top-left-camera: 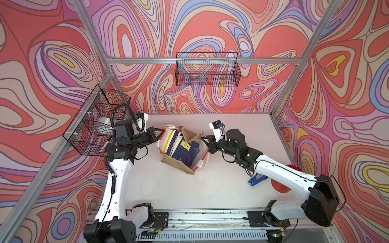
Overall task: Put the books into the canvas bag
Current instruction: Adjust the canvas bag at the center of the board.
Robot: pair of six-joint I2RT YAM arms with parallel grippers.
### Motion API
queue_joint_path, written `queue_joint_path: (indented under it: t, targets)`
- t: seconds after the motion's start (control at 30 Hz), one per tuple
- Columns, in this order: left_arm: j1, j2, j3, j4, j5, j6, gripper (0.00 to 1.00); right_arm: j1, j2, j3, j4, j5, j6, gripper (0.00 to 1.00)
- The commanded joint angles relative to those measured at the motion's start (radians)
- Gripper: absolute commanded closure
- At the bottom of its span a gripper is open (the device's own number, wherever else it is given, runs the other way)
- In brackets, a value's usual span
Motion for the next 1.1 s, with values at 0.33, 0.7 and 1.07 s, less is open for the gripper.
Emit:
queue_joint_path:
  t: [0.33,0.7,1.07]
  targets:
    - [-0.092,0.105,0.060,0.100,0.149,0.020,1.00,0.304,-0.165,-0.144,0.039,0.873,0.349,1.00]
    - [-0.220,0.102,0.059,0.400,0.200,-0.280,1.00,0.373,-0.157,-0.124,0.146,0.970,0.212,1.00]
    - [-0.307,0.123,0.163,0.254,0.179,-0.246,1.00,0.302,-0.126,-0.106,0.020,0.968,0.301,1.00]
